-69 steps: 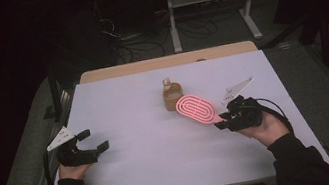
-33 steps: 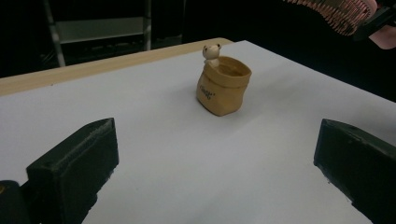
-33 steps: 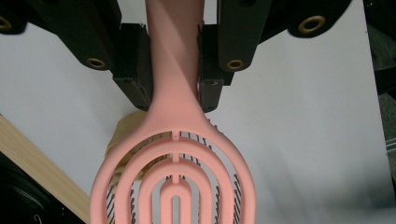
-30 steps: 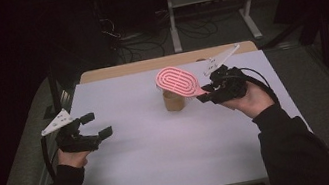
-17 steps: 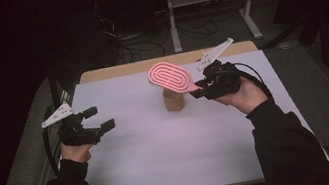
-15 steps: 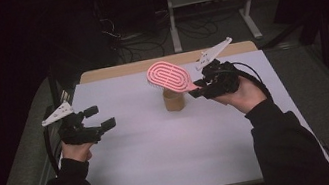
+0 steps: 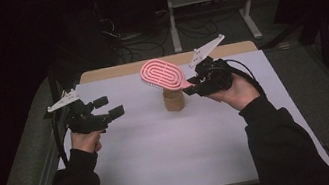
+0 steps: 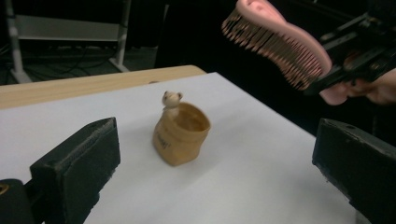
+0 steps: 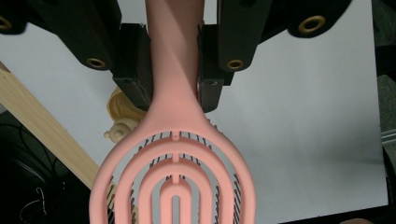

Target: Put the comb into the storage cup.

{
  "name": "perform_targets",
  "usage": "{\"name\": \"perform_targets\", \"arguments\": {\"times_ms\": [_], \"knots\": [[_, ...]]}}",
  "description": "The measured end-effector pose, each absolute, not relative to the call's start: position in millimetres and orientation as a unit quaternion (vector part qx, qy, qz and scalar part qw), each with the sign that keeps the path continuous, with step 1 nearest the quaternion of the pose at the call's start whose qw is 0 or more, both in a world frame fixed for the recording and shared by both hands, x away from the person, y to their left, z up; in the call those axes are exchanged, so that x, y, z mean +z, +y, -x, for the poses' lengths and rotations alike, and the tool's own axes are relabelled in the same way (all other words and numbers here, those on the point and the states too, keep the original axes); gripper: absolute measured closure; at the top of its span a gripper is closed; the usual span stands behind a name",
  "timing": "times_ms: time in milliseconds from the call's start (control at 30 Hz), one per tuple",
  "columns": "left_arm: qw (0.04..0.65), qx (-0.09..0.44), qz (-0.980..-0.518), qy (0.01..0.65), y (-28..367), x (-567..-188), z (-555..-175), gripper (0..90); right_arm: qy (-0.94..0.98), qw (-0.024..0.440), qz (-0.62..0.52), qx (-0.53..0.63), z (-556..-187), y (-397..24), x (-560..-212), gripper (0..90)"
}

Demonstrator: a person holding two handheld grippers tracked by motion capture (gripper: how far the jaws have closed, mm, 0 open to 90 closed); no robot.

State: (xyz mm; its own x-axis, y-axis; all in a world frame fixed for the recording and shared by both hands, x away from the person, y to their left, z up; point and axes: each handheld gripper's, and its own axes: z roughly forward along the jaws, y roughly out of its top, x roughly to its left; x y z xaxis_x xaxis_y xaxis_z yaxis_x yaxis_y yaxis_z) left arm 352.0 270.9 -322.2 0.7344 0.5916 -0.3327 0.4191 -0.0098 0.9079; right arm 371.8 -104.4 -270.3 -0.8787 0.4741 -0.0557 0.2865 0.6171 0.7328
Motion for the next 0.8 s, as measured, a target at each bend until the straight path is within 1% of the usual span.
{"name": "perform_targets", "arguments": {"times_ms": [200,667,800], "knots": [[0.603,0.067,-0.708,0.361,257.1,-315.4,-358.9,0.7,0.891,0.124,-0.209,0.383,-373.8,-100.5,-267.0,68.2],[0.619,0.026,-0.707,0.34,228.7,-300.4,-369.8,0.7,0.889,0.127,-0.202,0.39,-383.5,-87.4,-261.2,68.2],[0.616,0.024,-0.712,0.337,222.7,-296.8,-373.3,0.7,0.889,0.127,-0.196,0.394,-385.9,-82.8,-261.3,68.2]]}}
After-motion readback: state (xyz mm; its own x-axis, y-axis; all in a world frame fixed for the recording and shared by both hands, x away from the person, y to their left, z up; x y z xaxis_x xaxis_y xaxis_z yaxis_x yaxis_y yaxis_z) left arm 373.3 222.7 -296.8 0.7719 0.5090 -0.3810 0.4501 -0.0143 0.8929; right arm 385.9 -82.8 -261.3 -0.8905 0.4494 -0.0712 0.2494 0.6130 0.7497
